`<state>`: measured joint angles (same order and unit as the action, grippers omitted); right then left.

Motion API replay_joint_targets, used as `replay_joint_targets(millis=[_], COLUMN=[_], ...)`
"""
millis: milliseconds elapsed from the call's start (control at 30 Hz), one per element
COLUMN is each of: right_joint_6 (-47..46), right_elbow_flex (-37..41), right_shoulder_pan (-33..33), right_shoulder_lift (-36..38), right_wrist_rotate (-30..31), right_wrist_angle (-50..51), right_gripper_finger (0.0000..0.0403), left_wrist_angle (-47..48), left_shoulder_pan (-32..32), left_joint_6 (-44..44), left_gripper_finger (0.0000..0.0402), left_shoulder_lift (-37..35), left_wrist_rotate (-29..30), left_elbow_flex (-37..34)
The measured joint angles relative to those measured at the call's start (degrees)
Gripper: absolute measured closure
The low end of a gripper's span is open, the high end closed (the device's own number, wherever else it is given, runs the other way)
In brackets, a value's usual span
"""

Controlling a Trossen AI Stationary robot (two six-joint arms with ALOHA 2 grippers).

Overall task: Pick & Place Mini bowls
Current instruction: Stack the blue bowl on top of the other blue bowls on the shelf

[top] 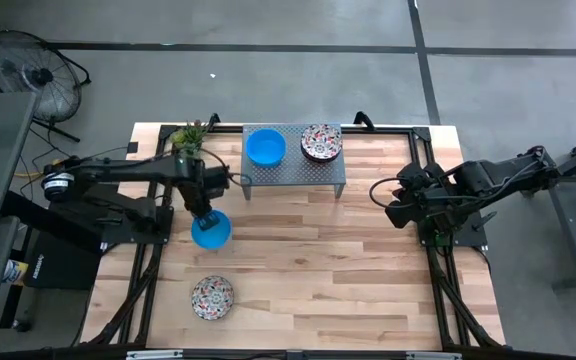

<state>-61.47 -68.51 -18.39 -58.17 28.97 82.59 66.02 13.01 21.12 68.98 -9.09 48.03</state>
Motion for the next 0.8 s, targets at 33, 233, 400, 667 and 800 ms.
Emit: replay_joint_targets(millis=[33,233,400,667,800], right_joint_6=[0.02,0.02,-0.01,-1.05,-1.07], right_elbow_flex=[0.01,0.02,0.02,0.02,0.02], right_shoulder_pan=[0.01,0.02,0.01,0.01,0.00], right_shoulder_lift=[0.00,0.00,0.00,0.00,0.00], right_wrist_rotate=[0.00,-0.35,-1.03,-2.54,-2.54], right_wrist_angle=[0.00,0.00,-0.02,-0.07,-0.09], right_gripper_finger=[0.0403,0.0403,0.0403,0.0403,0.0403], left_wrist_angle=[1.51,7.75,10.61,10.51,10.43], left_shoulder_pan=[0.70,6.47,11.87,17.84,20.22], left_joint_6=[-1.16,-7.98,-10.94,-13.62,-16.09], left_gripper_finger=[0.0400,0.0401,0.0401,0.0401,0.0401], left_shoulder_lift=[-0.46,-1.33,-0.94,5.67,11.22], left_wrist_rotate=[0.42,1.15,1.33,3.41,2.26], left_elbow_flex=[1.69,13.17,23.71,37.97,44.13])
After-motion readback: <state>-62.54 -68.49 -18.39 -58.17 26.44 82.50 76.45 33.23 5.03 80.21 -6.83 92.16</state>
